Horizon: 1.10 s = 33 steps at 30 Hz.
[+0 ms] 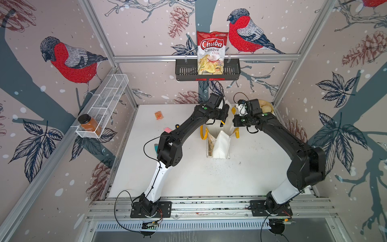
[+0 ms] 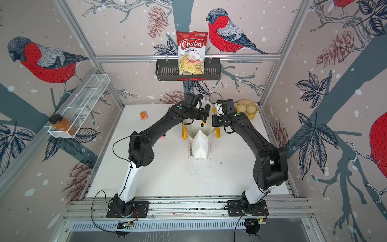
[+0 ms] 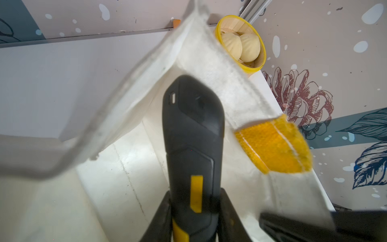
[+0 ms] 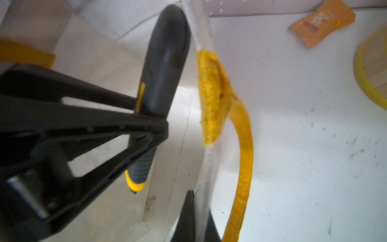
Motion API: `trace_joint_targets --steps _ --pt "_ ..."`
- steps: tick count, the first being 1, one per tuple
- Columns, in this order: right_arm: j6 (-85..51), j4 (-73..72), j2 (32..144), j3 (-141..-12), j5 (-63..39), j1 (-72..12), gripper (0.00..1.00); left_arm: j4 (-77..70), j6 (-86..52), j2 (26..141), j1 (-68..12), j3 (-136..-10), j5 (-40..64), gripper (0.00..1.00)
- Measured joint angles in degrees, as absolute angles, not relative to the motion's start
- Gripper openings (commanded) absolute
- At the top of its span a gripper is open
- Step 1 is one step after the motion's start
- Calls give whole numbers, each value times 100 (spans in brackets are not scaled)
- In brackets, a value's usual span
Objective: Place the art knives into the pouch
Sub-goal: Place the utility knife in the pouch.
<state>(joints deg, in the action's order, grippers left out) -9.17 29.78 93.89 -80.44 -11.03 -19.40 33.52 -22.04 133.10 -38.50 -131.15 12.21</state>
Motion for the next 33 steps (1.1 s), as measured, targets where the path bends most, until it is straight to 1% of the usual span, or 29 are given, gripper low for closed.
trace_joint_targets --steps 5,17,24,33 --pt "-934 2912 9384 -8020 -1133 -1959 0 3496 -2099 13734 -3854 -13614 1380 15" --pt "-937 2836 9378 -7911 -1129 -1973 0 3544 -1900 14112 -3920 -13561 1487 15" --pt "-934 2792 9345 -7894 -1131 -1951 0 3994 -1791 14326 -3948 -13664 1476 15" --pt "-1061 2818 9196 -7846 -1177 -1621 0 4445 -1461 14140 -4066 -12766 1026 15"
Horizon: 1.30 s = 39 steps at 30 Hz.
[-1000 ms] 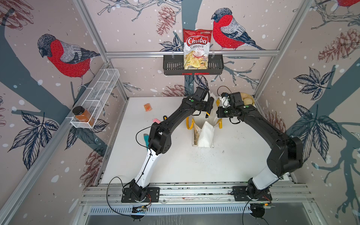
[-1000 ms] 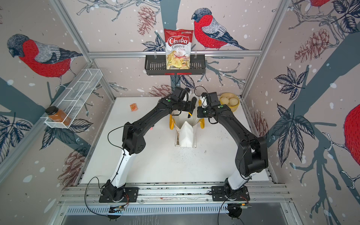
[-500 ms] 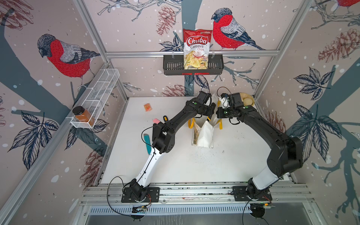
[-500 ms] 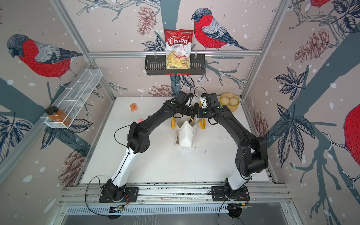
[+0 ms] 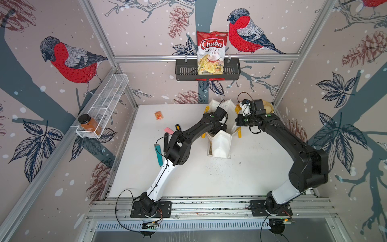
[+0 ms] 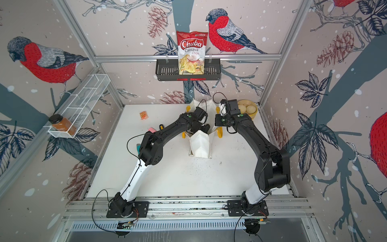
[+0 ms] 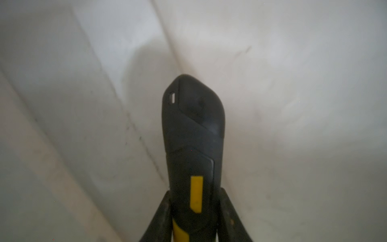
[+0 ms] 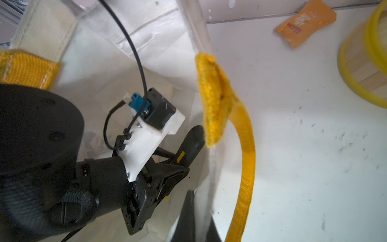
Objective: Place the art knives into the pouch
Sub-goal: Place the utility knife in the pouch.
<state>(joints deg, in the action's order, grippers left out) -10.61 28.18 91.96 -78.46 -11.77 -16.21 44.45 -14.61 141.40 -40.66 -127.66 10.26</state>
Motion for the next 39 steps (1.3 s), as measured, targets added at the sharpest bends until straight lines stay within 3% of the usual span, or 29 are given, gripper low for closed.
trace_joint_targets --steps 21,39 --pt "-1083 3170 8823 -7651 -1249 -1173 0 4792 -1096 13113 -3809 -10995 158 19" --pt "-1085 3052 9039 -7507 -941 -1313 0 4864 -1050 13161 -3743 -11109 -3 21"
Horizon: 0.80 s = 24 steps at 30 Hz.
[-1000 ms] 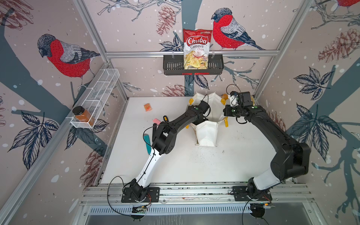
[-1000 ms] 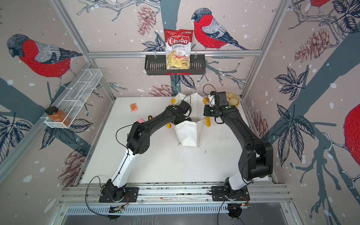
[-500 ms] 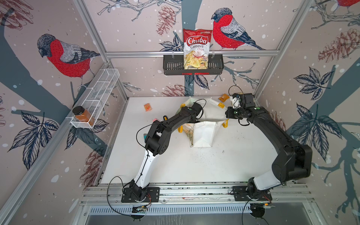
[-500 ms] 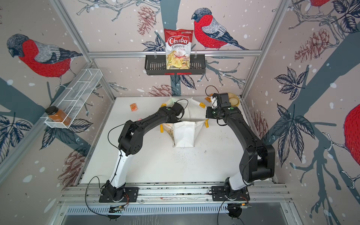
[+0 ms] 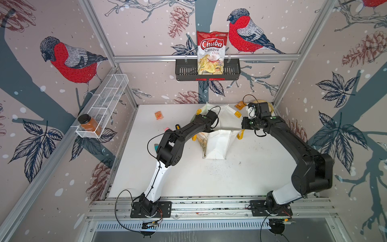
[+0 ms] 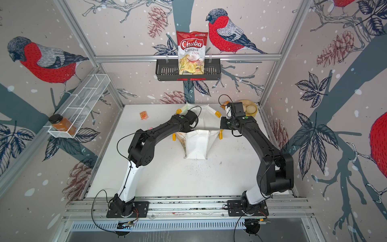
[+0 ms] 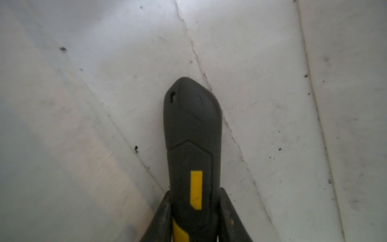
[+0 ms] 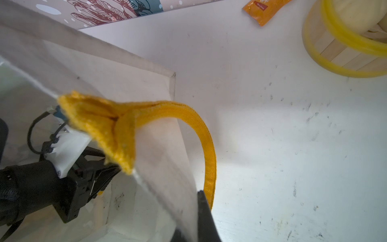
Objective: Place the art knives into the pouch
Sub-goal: Place the utility knife in the pouch.
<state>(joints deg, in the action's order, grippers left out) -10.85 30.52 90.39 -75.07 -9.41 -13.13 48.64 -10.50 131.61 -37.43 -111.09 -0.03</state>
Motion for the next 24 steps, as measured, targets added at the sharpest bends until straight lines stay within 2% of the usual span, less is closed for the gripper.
trace_joint_targets --steps 6,12,17,24 --pt "-1059 2880 9048 -7389 -803 -1529 0 4862 -1050 13172 -3743 -11120 -30 24" --pt "-1035 2709 8943 -7244 -711 -1710 0 4853 -1052 13179 -3745 -11126 -12 31" --pt "-1041 2460 8562 -6993 -698 -1863 0 4788 -1072 13109 -3745 -11166 51 46" --pt "-1017 2416 8729 -7137 -692 -1870 0 4687 -1074 13069 -3809 -11397 178 56"
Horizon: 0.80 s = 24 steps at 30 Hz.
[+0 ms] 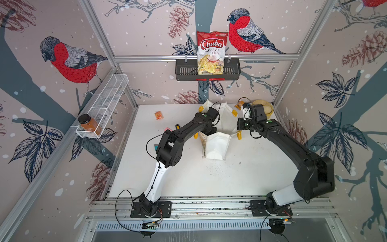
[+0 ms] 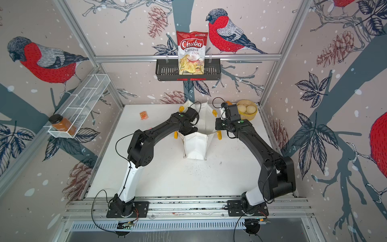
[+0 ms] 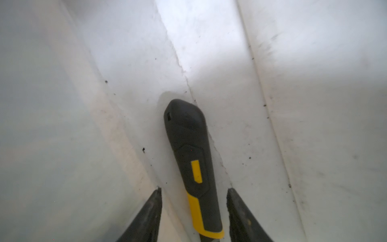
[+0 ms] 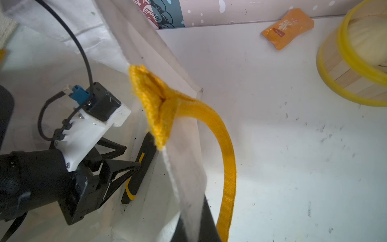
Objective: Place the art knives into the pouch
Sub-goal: Place the utility knife in the pouch.
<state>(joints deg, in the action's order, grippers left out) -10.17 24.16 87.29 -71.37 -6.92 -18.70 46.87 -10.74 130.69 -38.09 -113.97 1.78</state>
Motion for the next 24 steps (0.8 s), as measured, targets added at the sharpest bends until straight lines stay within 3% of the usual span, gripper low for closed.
trace_joint_targets --steps 4,18,24 --pt "-963 2408 8779 -7170 -764 -1959 0 4611 -1074 12755 -3909 -11303 268 65" --pt "-891 2456 8597 -7170 -788 -1911 0 3662 -1337 10794 -3983 -11373 397 65" --pt "-888 2458 8510 -7166 -788 -1831 0 3192 -1584 9321 -3607 -10162 -287 65"
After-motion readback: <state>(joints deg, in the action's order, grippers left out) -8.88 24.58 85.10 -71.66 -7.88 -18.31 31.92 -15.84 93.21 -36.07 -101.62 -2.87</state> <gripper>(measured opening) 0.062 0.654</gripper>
